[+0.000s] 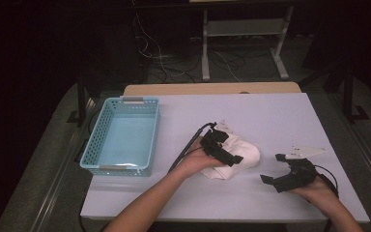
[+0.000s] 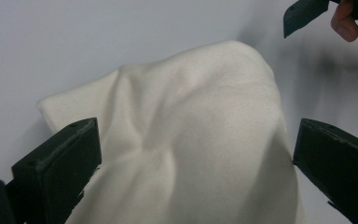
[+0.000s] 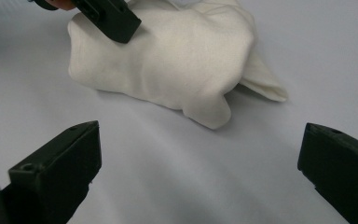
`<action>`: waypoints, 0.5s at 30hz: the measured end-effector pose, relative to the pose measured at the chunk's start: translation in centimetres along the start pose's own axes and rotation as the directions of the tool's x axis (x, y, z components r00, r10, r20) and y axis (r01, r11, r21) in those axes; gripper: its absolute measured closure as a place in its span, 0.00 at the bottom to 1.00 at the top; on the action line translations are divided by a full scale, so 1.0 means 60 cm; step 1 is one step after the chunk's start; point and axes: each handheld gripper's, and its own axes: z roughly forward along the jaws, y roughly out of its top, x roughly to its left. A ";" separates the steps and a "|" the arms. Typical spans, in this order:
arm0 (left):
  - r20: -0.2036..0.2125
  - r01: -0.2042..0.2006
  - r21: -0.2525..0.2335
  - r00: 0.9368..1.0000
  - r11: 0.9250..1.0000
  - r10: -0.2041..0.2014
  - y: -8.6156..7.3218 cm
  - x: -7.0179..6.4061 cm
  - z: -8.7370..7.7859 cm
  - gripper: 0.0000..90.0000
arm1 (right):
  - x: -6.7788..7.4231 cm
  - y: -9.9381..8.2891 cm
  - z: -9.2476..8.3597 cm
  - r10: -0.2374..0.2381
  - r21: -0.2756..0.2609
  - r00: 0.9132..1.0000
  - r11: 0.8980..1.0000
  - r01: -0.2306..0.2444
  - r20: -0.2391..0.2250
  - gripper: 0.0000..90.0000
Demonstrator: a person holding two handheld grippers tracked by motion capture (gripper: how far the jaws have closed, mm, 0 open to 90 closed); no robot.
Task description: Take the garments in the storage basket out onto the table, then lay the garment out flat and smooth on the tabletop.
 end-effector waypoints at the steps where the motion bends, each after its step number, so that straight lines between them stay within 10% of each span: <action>1: -0.001 0.001 0.000 1.000 1.000 -0.001 -0.001 0.002 -0.002 0.00 | 0.000 0.000 -0.001 0.000 0.000 1.000 1.000 0.000 -0.001 0.00; 15: -0.011 0.029 -0.013 1.000 1.000 -0.029 -0.018 0.026 -0.052 0.00 | 0.000 0.000 0.002 -0.008 0.001 1.000 1.000 0.008 -0.009 0.00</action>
